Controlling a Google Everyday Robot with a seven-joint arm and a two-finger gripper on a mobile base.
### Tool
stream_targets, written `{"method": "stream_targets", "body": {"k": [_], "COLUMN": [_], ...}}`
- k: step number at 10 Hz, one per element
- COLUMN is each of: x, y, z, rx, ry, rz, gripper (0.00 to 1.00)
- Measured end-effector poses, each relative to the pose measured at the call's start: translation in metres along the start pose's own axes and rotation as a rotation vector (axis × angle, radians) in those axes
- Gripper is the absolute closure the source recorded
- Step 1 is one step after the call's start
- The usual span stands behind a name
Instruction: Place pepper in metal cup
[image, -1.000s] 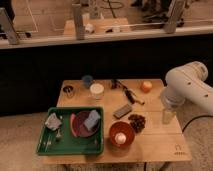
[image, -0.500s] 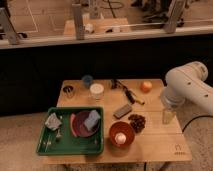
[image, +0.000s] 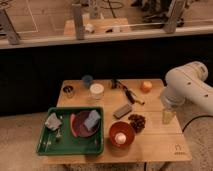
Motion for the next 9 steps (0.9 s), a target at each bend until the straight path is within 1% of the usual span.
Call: {"method": "stream_targets", "body": {"k": [1,2,3,4,5,6,7,8,9], "x": [0.000,-0.006,-0.018,-0.032,-0.052,-0.074,-0.091,-0.100,-0.106], "y": [0.000,0.002,0.006,0.011,0.017,0.028,0.038,0.044,0.049], "z": [0.000,-0.004,-0.008,-0.010,-0.011,-0.012,-0.014,-0.014,-0.014], "rx": [0.000,0.010,0.025,0.040,0.055,0.061,0.067,0.069,0.071], "ry": [-0.001,0.000,0.001,0.008,0.010,0.001,-0.002,-0.004,-0.005], "rz": [-0.001,-0.048,-0.116,-0.190,-0.291,-0.419,-0.525,-0.582,-0.623], "gripper": [0.20,0.20,0.20,0.20,0.20,0.20,0.20,0.20,0.20]}}
